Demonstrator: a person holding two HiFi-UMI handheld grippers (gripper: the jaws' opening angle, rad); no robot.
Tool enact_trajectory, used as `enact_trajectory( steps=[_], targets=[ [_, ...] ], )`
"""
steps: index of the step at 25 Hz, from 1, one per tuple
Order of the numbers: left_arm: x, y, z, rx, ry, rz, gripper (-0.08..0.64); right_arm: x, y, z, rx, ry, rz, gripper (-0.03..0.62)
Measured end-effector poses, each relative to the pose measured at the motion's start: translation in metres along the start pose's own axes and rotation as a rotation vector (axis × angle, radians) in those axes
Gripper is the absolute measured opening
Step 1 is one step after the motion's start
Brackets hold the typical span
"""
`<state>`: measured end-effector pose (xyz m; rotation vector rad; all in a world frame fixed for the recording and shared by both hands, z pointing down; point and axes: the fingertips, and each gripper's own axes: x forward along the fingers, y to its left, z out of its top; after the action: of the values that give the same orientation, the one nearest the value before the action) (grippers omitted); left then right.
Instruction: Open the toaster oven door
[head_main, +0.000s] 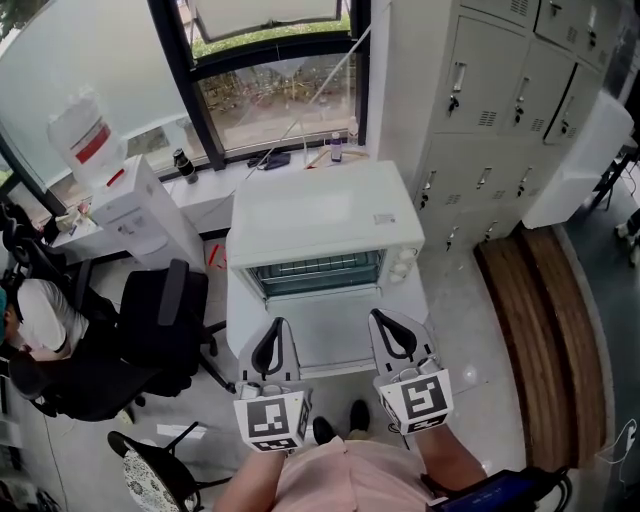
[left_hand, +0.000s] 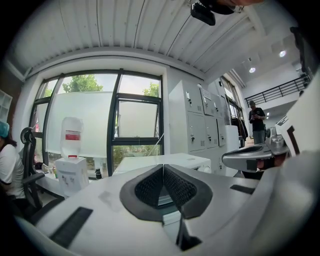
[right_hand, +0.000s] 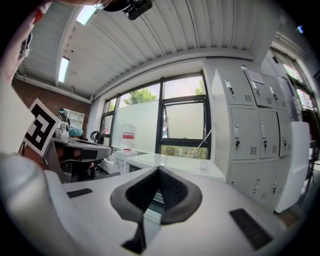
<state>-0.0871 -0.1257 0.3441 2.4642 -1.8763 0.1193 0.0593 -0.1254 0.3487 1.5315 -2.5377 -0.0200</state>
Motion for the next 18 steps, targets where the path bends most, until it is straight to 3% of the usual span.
enact_trajectory(
  steps=[18],
  targets=[
    [0.0068, -0.0088, -0.0038, 0.005, 0.017, -0.010, 0.014, -0.0041, -0.0082, -0.0018, 0.016, -0.013, 0.005, 0.002]
  ],
)
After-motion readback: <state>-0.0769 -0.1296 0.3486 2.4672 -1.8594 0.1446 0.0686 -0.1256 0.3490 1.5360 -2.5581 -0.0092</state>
